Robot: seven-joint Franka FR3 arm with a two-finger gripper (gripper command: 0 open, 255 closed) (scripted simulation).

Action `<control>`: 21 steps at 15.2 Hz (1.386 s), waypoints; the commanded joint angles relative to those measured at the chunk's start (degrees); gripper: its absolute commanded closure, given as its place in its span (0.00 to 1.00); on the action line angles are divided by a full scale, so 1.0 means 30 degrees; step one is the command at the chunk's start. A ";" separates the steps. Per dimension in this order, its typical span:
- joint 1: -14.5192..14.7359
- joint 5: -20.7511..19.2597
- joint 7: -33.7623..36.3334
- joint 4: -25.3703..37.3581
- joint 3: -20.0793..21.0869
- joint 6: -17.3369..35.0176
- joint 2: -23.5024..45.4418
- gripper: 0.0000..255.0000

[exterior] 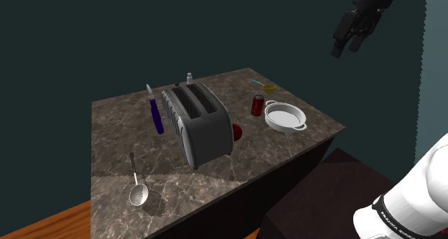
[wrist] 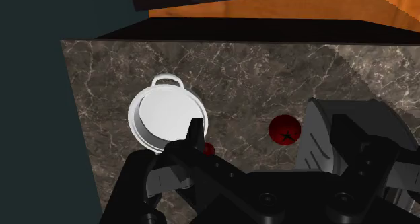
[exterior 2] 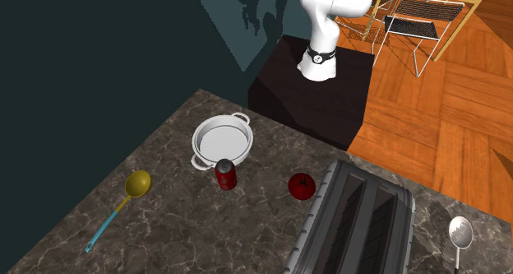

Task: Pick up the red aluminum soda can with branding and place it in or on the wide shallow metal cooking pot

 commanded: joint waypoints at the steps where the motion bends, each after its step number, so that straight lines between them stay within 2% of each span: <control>1: 0.0000 0.0000 0.0000 0.0000 0.0000 0.0000 0.0000 0.00; 11: -0.0046 -0.0344 -0.1437 -0.0928 -0.1407 0.5769 0.5048 0.00; 21: 0.0051 0.0392 -0.3218 0.0768 -0.2628 1.0476 1.1726 0.00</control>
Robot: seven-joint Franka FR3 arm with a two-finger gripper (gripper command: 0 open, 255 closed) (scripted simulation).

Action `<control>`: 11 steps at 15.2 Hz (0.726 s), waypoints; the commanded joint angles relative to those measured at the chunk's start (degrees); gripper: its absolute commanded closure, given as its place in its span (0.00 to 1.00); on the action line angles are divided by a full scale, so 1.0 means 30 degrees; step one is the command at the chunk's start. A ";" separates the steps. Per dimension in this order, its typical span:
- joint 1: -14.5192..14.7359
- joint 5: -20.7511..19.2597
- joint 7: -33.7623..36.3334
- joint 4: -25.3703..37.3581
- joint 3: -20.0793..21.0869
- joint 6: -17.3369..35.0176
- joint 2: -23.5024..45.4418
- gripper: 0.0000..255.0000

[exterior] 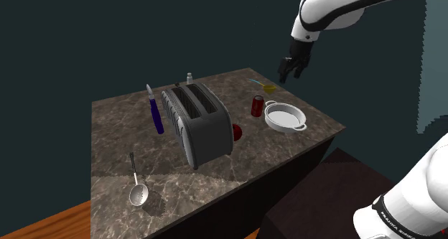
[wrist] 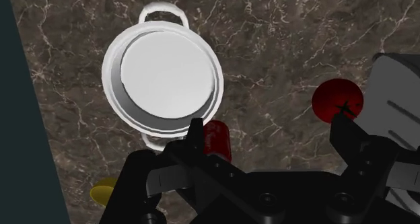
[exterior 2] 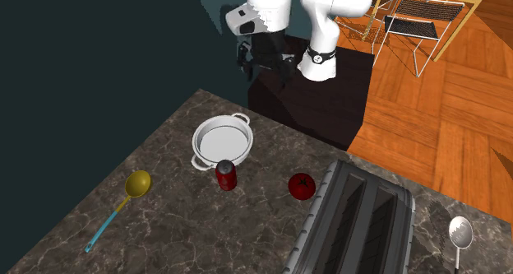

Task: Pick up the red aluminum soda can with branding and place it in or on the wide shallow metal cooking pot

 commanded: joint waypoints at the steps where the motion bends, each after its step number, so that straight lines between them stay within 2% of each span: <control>1: 0.0006 0.0287 -0.0419 0.0466 -0.0198 0.0930 0.1453 0.00; 11: -0.0509 0.2304 -0.2570 0.4964 -0.0426 0.3400 0.8882 0.00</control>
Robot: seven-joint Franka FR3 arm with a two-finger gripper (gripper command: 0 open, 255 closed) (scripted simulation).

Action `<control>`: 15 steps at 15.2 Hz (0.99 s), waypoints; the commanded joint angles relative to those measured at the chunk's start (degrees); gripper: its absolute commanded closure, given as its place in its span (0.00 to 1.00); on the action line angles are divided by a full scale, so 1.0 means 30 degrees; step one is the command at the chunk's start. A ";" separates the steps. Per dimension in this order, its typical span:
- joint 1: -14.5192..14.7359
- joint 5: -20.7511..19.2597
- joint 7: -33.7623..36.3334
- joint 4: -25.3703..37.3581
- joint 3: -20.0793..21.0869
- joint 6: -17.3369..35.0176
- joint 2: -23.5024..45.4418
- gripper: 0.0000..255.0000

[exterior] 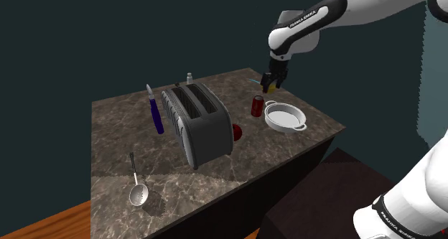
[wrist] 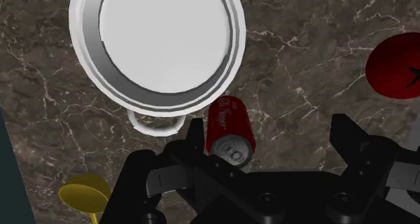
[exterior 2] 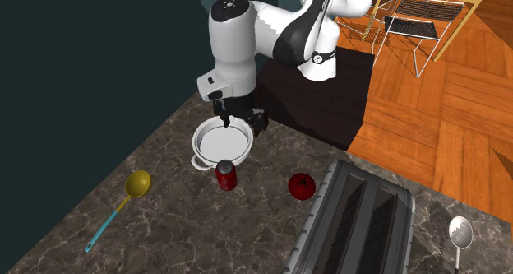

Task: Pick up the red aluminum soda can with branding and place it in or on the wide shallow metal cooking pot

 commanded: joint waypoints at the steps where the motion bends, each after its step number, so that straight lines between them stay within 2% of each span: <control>1: -0.0197 0.0397 -0.0386 0.1135 0.0067 0.0275 0.1507 0.00; 8: -0.1079 0.1393 -0.1276 0.5949 0.0533 0.0433 0.6748 0.00; 15: -0.1182 0.1656 -0.1434 0.5890 0.0737 0.1646 0.7912 0.00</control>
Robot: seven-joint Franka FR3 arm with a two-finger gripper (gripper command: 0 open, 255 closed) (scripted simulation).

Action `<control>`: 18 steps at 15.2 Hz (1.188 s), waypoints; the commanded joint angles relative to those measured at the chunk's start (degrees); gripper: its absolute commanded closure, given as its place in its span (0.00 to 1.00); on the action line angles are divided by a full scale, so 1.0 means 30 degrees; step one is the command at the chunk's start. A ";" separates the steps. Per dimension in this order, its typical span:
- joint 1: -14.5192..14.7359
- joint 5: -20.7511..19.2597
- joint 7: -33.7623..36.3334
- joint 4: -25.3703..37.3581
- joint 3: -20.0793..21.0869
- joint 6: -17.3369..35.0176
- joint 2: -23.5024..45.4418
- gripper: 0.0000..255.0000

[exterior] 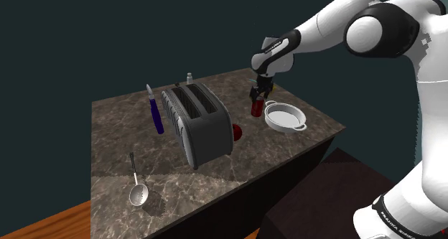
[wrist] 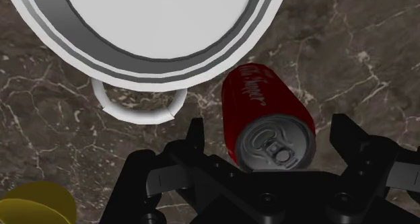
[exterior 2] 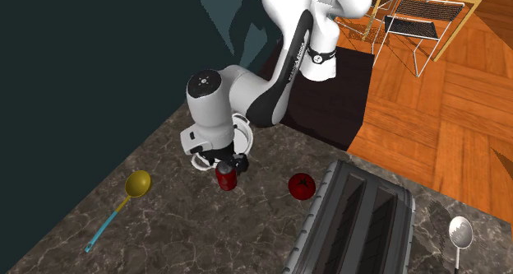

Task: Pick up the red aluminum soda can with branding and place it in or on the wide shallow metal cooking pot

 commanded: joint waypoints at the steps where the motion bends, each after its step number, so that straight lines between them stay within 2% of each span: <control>1: -0.0007 0.0066 -0.0019 -0.0017 0.0055 0.0310 0.0289 0.00; 8: -0.0009 0.0065 -0.0018 -0.0010 0.0057 0.0307 0.0293 0.00; 9: -0.0006 0.0065 -0.0016 -0.0017 0.0057 0.0311 0.0289 1.00; 18: -0.0009 0.0065 -0.0018 -0.0010 0.0057 0.0307 0.0293 1.00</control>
